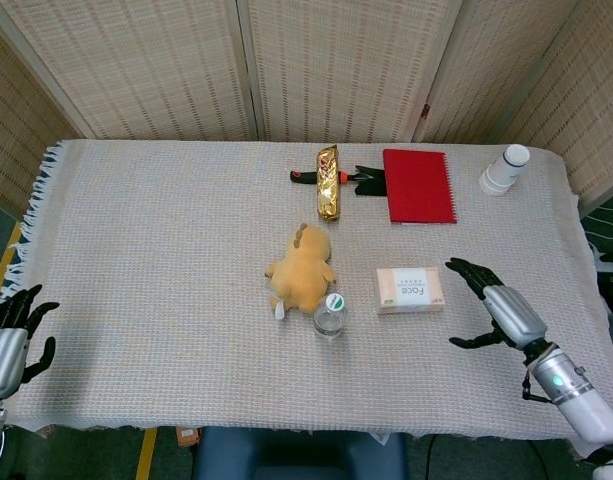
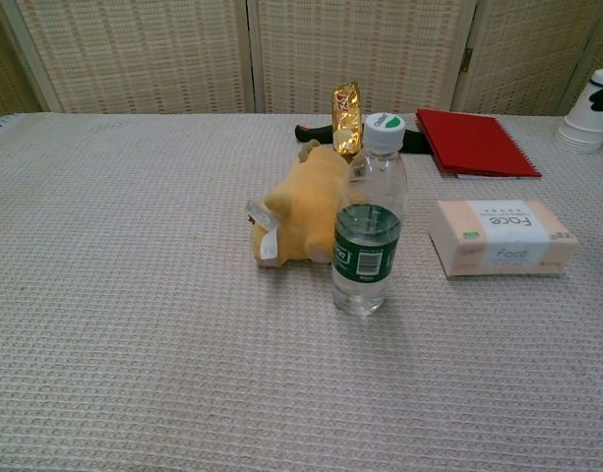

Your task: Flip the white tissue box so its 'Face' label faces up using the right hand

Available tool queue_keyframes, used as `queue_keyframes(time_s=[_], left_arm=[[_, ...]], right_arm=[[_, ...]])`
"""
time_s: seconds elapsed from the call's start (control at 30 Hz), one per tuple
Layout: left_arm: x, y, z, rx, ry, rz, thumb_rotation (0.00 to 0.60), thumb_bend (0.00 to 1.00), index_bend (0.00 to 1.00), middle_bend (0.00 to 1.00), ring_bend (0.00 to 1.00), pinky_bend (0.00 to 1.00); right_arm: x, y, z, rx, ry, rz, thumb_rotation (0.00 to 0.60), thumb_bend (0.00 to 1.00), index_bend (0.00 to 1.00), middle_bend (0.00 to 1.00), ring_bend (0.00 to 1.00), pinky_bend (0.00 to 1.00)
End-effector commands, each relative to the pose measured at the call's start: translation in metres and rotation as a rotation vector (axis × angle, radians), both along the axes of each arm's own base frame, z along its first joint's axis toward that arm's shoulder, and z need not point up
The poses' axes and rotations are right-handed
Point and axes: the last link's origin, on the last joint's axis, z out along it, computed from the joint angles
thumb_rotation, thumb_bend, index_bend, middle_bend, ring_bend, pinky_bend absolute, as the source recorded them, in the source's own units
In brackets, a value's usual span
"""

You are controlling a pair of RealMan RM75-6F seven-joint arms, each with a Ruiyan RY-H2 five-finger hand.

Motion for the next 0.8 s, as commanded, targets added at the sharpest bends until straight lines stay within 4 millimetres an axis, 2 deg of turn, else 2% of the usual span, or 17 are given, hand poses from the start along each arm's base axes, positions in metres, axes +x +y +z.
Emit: queue_keyframes(time_s=[0.03,0.33,0.53,0.8], left_arm=[[0.0,0.0,0.002,0.006,-0.006,-0.008,0.6,0.5,0.23,0.0,0.0,0.1],[-0.001,0.0,0.002,-0.004,-0.025,-0.007,0.6,0.5,0.23,0.0,0.0,0.1],[-0.004,0.002,0.001,-0.007,-0.023,-0.004,0.6,0.5,0.23,0.0,0.0,0.1],[-0.005,0.003,0.0,-0.006,-0.013,0.002,0.6,0.5,0.23,0.0,0.0,0.1]], right_arm=[[-0.029,0.044,0.022,-0.218,0.251,-0.013,0.6,0.0,0.0,0.0,0.0,0.0],[-0.072,0.077,0.01,-0.295,0.363,-0.128,0.6,0.0,0.0,0.0,0.0,0.0],[-0.094,0.083,0.011,-0.34,0.369,-0.184,0.6,0.0,0.0,0.0,0.0,0.0],[-0.107,0.084,0.007,-0.333,0.358,-0.196,0.6,0.0,0.01,0.0,0.0,0.0]])
